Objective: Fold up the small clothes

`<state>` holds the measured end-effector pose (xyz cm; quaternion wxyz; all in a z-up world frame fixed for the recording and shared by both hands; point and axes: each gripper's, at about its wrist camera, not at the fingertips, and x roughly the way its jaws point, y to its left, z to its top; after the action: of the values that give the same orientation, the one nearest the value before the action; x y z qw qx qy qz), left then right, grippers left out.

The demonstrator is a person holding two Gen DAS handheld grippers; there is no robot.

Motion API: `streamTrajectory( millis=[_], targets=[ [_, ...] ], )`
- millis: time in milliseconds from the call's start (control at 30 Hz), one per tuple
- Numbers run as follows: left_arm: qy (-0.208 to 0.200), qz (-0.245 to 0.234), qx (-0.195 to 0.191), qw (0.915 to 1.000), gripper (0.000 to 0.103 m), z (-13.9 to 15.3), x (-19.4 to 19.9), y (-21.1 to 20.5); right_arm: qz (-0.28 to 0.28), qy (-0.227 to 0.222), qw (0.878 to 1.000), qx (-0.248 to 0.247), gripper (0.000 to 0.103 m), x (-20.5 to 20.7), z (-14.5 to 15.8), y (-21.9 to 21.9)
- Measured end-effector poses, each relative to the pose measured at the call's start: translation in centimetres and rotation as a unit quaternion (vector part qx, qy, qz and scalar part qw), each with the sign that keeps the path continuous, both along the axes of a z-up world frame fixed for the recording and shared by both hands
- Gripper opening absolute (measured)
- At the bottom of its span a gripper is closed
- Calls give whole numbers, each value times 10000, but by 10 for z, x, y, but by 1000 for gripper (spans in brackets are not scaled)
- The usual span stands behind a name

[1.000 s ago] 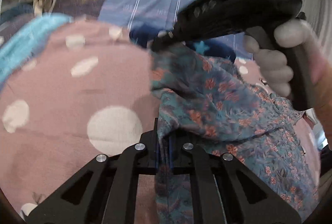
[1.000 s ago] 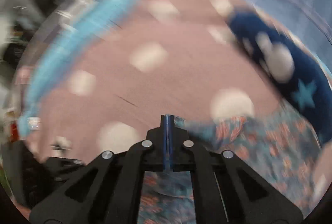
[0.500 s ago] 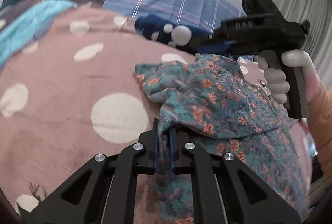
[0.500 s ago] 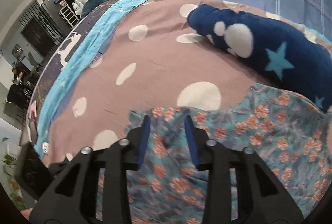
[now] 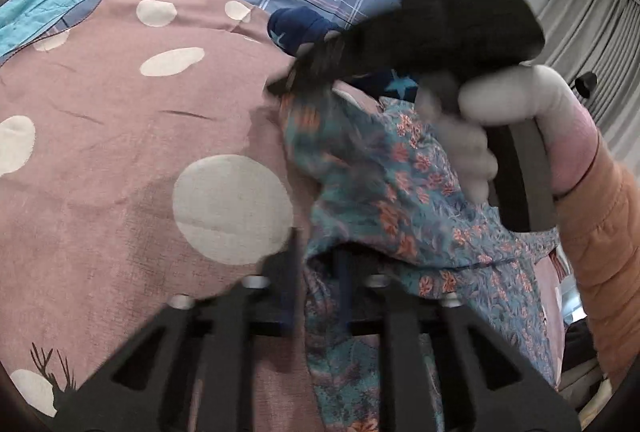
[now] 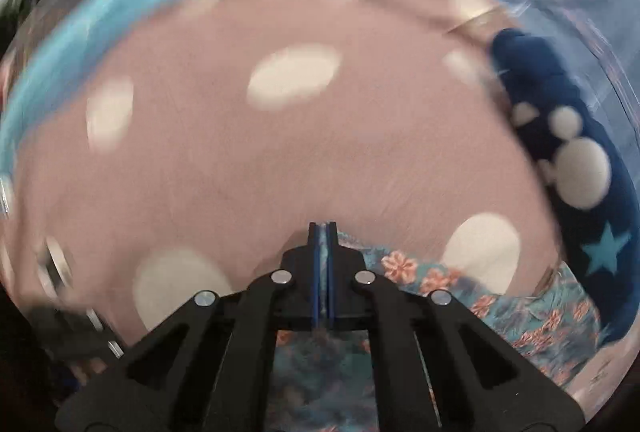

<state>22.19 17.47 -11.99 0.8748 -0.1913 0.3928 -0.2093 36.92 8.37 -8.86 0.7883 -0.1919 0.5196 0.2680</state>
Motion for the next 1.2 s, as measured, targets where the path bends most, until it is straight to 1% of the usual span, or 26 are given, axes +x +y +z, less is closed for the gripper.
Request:
streamTrajectory(
  millis=[67, 100, 133, 167, 200, 233, 267, 333, 367, 433, 533, 600, 633, 667, 733, 800, 833, 867, 900, 933, 967, 1000, 1033, 1067, 1167, 1200],
  targets=[
    [36, 162, 103, 9998, 7, 0, 0, 1, -534, -151, 9954, 782, 3, 14, 17, -22],
    [47, 214, 167, 9996, 7, 0, 0, 1, -634, -73, 9900, 1259, 3, 22, 19, -35],
    [70, 271, 309, 9991, 7, 0, -1, 0, -551, 36, 9878, 1456, 3, 25, 14, -39],
    [71, 282, 394, 9988, 7, 0, -2, -2, -495, 33, 9884, 1433, 5, 26, 9, -39],
    [75, 288, 421, 9987, 7, 0, -3, -2, -463, -67, 9914, 1224, 8, 25, 2, -39],
    [95, 310, 430, 9985, 9, 0, -3, -1, -513, -141, 9927, 1082, 15, 23, -2, -41],
    [115, 319, 405, 9986, 9, -1, -3, 0, -610, -170, 9914, 1146, 24, 23, 0, -47],
    [149, 323, 346, 9988, 10, -2, -3, 3, -822, -252, 9858, 1444, 36, 23, 13, -62],
    [154, 319, 330, 9988, 10, -3, -3, 4, -954, -338, 9820, 1598, 40, 17, 23, -72],
    [143, 326, 345, 9988, 11, -2, -3, 4, -1103, -451, 9750, 1878, 42, -1, 43, -105],
    [100, 359, 277, 9989, 16, -1, -4, 8, -1155, -663, 9759, 1730, 42, -50, 58, -155],
    [69, 394, 139, 9991, 20, 1, -5, 12, -1333, -729, 9737, 1696, 41, -91, 56, -200],
    [39, 407, 95, 9991, 23, 4, -7, 15, -1535, -692, 9701, 1746, 38, -112, 52, -228],
    [16, 400, 86, 9992, 23, 7, -11, 17, -1690, -653, 9670, 1791, 32, -124, 47, -246],
    [-167, 501, 91, 9986, 23, 24, -22, 25, -2254, -498, 9552, 1850, 24, -155, 30, -299],
    [-415, 625, 155, 9971, 24, 45, -28, 30, -2771, -459, 9433, 1767, 24, -178, 10, -345],
    [-551, 680, 224, 9959, 28, 59, -26, 29, -2956, -463, 9388, 1708, 24, -184, 4, -358],
    [-608, 684, 324, 9953, 38, 68, -21, 25, -3246, -390, 9282, 1775, 24, -190, -4, -382],
    [-623, 635, 401, 9952, 41, 72, -14, 20, -3411, -334, 9200, 1903, 24, -193, -7, -396],
    [-584, 550, 566, 9952, 41, 73, 0, 11, -3557, -309, 9115, 2041, 25, -194, -8, -409],
    [-477, 537, 748, 9946, 41, 70, 12, 4, -3672, -346, 9025, 2223, 28, -193, -6, -422],
    [-338, 532, 920, 9938, 41, 66, 26, -2, -3701, -393, 8988, 2318, 31, -189, -3, -429],
    [-132, 470, 1025, 9935, 41, 56, 47, -11, -3699, -436, 8965, 2400, 39, -187, -1, -434],
    [65, 405, 1032, 9938, 41, 47, 64, -16, -3672, -445, 8954, 2480, 47, -182, 1, -437],
    [641, 429, 903, 9929, 42, 19, 107, -24, -3562, -254, 9004, 2485, 49, -166, -4, -439],
    [747, 451, 830, 9927, 42, 13, 114, -24, -3507, -121, 9038, 2451, 50, -157, -9, -435]
  ],
)
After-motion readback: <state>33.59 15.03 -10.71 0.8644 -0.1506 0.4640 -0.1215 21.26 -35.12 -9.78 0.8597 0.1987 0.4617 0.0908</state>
